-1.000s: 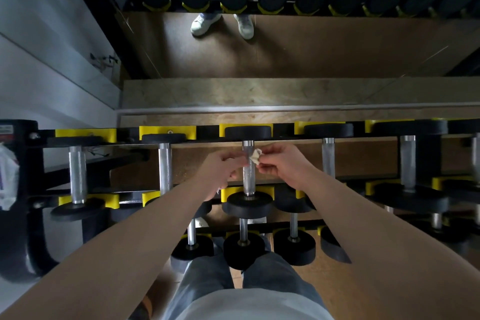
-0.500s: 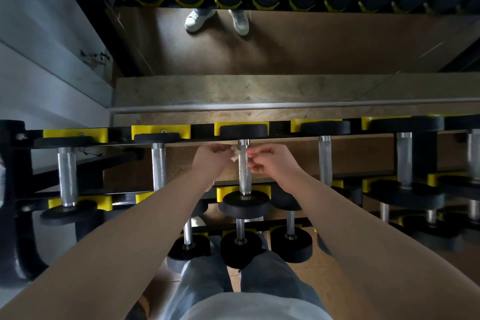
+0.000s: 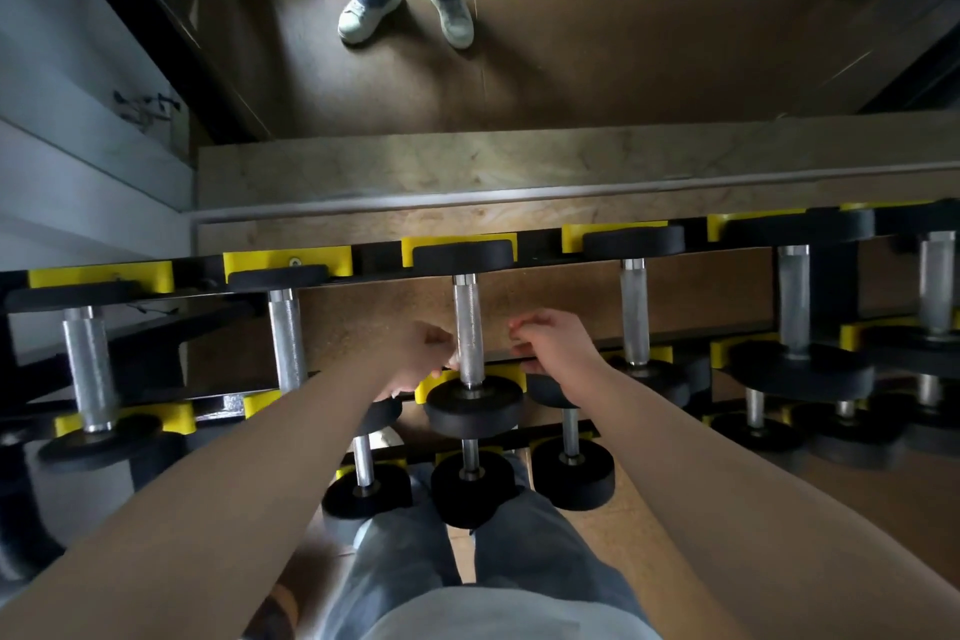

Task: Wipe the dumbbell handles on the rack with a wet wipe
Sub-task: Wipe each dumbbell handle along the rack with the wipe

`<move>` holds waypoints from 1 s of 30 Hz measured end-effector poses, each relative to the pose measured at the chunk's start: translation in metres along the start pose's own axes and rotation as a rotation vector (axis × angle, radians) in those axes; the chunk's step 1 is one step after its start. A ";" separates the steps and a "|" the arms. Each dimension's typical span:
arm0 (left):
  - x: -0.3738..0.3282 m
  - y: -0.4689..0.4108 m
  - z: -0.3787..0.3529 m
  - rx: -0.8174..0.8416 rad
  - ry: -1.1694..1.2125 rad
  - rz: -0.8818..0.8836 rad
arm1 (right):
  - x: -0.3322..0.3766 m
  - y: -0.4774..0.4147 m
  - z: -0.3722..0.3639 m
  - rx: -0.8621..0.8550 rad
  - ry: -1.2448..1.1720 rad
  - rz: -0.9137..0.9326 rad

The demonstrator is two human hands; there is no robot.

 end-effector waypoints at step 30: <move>-0.028 -0.016 0.012 -0.065 0.605 -0.021 | -0.003 -0.002 0.004 0.087 0.085 -0.028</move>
Point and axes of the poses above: each hand's wrist, its own y-axis away from the middle knuckle, its own z-axis out of the back of the hand, x = y × z, the point moved 1 cm from there along -y, towards the middle knuckle
